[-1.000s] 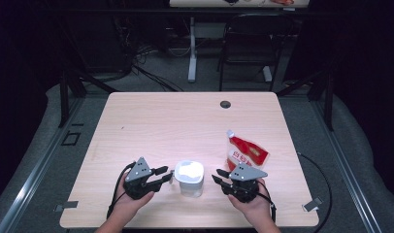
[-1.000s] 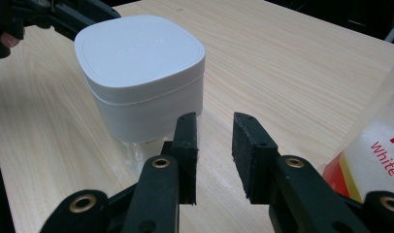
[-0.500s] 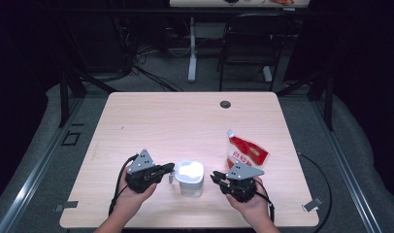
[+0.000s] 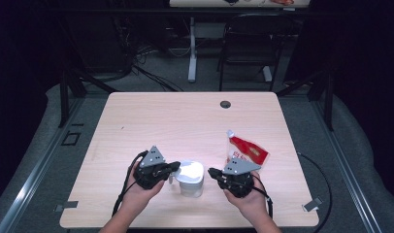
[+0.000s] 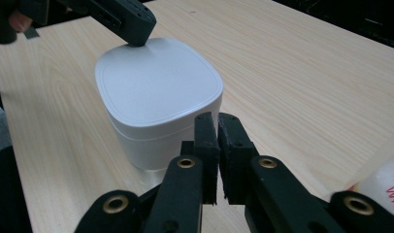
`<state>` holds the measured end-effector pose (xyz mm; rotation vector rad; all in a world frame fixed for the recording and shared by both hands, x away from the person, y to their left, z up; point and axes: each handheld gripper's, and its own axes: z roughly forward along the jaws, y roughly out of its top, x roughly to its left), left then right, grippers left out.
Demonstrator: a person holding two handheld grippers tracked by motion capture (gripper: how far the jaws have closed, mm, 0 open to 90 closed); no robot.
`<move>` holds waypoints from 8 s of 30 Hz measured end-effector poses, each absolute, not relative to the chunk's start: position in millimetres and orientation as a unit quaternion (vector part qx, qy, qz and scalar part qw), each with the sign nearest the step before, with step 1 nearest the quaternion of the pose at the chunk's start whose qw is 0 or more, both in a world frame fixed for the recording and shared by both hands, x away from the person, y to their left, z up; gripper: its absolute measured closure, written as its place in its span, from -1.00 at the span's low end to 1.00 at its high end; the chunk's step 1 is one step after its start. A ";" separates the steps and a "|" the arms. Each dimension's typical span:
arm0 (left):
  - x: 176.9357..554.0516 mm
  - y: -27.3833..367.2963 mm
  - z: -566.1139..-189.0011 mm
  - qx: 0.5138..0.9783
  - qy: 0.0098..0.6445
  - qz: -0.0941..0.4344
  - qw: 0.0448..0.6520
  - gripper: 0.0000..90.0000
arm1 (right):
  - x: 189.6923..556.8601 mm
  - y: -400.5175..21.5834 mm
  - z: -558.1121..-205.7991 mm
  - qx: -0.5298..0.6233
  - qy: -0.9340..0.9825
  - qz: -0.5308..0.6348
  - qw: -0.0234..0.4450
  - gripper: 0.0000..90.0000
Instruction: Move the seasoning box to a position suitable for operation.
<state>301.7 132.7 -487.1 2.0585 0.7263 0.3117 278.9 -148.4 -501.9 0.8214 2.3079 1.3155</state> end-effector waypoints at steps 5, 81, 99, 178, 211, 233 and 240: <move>300.6 134.1 -488.3 0.832 0.291 0.128 0.455 1.00 | 278.5 -146.0 -512.5 0.290 0.822 0.462 0.164 1.00; 286.1 157.8 -527.1 0.850 0.293 0.130 0.417 0.81 | 277.7 -136.3 -514.0 0.282 0.817 0.480 0.153 0.99; 291.3 153.7 -530.7 0.852 0.293 0.143 0.409 0.84 | 277.4 -134.5 -510.3 0.282 0.812 0.487 0.153 0.98; 264.8 135.5 -508.8 0.824 0.286 0.172 0.458 0.08 | 279.0 -119.8 -491.6 0.255 0.805 0.513 0.153 0.95; 260.8 147.8 -504.6 0.816 0.282 0.184 0.470 0.53 | 278.3 -130.8 -502.5 0.272 0.804 0.507 0.150 0.87; 262.7 153.7 -504.6 0.815 0.282 0.188 0.470 0.68 | 278.1 -136.7 -504.9 0.279 0.802 0.506 0.152 0.83; 265.5 157.3 -505.3 0.812 0.291 0.184 0.472 0.69 | 280.2 -136.7 -505.0 0.282 0.799 0.508 0.154 0.82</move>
